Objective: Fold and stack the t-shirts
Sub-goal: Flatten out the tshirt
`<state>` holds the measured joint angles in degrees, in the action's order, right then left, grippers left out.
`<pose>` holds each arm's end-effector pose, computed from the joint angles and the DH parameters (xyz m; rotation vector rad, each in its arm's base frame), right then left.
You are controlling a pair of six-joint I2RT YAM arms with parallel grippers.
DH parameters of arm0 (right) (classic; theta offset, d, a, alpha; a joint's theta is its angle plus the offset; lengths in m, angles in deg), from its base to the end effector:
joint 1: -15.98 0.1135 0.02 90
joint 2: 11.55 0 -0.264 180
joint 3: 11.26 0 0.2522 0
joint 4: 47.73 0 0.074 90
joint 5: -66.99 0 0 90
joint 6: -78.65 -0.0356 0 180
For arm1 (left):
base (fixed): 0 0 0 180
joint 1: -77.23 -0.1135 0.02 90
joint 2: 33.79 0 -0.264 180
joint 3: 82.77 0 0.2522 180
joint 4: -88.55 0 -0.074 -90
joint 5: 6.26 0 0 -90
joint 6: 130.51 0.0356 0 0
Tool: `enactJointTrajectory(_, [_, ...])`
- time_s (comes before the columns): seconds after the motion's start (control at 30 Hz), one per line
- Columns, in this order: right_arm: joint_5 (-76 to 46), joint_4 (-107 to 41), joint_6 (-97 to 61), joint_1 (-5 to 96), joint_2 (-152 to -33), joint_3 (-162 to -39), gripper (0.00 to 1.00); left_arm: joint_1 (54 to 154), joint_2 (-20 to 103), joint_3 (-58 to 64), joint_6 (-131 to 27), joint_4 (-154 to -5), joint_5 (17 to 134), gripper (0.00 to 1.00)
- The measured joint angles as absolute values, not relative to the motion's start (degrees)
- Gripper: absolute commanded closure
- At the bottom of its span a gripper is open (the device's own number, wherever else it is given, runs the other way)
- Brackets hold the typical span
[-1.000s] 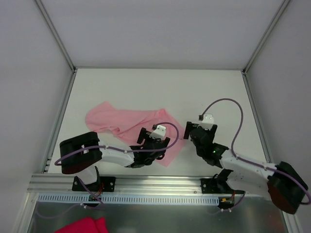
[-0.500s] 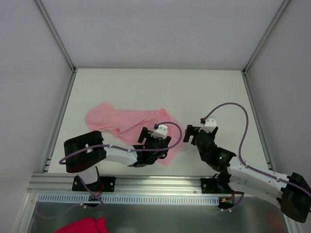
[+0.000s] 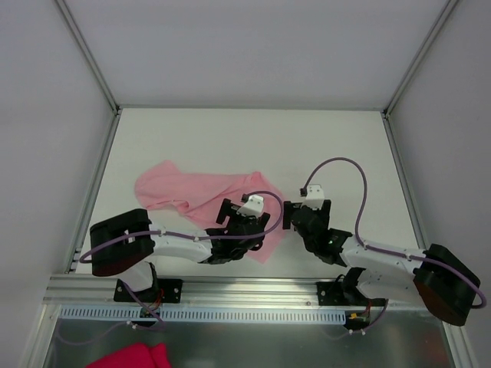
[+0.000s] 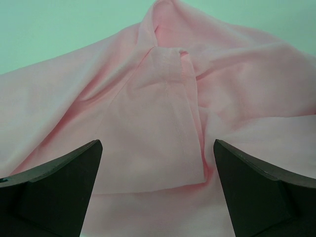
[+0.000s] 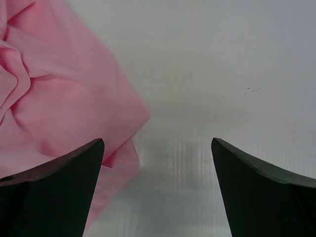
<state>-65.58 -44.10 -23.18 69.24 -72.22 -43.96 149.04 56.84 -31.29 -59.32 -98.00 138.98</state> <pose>0.1382 0.1449 0.1729 -0.2885 1.9461 -0.0533 0.1208 -0.2739 0.1675 0.3437 1.8516 -0.0385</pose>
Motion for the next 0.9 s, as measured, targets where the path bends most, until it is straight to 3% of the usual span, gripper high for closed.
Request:
enactJointTrajectory(0.37, [-62.8,-48.1,-23.36,72.14,-79.45,-44.82,0.05,149.68,53.56,-30.9,-60.98,-93.61,141.5,0.05])
enactJointTrajectory(0.6, [-65.32,-46.04,-23.33,77.83,-78.45,-47.2,0.04,149.68,55.42,-30.92,-64.17,-89.87,141.94,0.11])
enactJointTrajectory(0.9, [-67.68,-43.88,-23.36,78.51,-76.57,-47.66,0.04,150.99,55.44,-31.62,-65.57,-89.13,140.82,0.11])
